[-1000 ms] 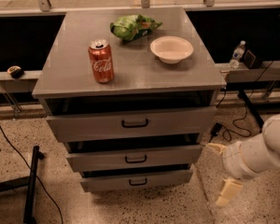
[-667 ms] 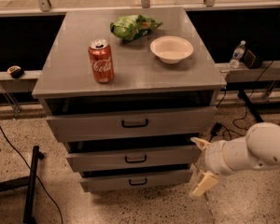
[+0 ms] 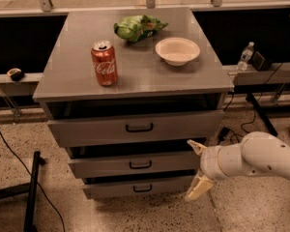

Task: Open middle drawer

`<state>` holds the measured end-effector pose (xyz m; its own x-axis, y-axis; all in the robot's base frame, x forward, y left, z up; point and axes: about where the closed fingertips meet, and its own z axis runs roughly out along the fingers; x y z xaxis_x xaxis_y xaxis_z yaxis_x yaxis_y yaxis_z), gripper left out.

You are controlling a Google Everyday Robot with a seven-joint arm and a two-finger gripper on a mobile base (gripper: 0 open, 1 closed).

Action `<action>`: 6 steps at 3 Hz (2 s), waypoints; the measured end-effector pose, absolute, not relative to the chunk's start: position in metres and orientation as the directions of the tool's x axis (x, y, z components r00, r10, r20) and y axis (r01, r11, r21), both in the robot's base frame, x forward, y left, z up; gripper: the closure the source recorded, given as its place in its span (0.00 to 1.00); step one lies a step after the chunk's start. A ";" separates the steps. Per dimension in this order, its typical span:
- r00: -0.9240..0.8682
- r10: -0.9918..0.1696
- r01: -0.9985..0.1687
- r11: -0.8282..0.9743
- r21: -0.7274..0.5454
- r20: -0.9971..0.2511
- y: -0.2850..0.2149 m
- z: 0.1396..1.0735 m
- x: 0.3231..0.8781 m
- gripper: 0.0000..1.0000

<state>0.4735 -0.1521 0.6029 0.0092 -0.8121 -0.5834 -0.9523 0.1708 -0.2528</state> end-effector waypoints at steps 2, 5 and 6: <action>0.235 -0.813 -0.920 -0.010 -0.391 -0.533 -0.141 0.525 0.534 0.00; 0.316 -0.854 -0.905 -0.141 -0.400 -0.413 -0.158 0.468 0.554 0.00; 0.343 -0.876 -0.902 -0.206 -0.380 -0.339 -0.164 0.430 0.575 0.03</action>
Offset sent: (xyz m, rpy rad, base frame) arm 0.0765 0.0080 -0.1311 -0.0461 -0.1433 0.3805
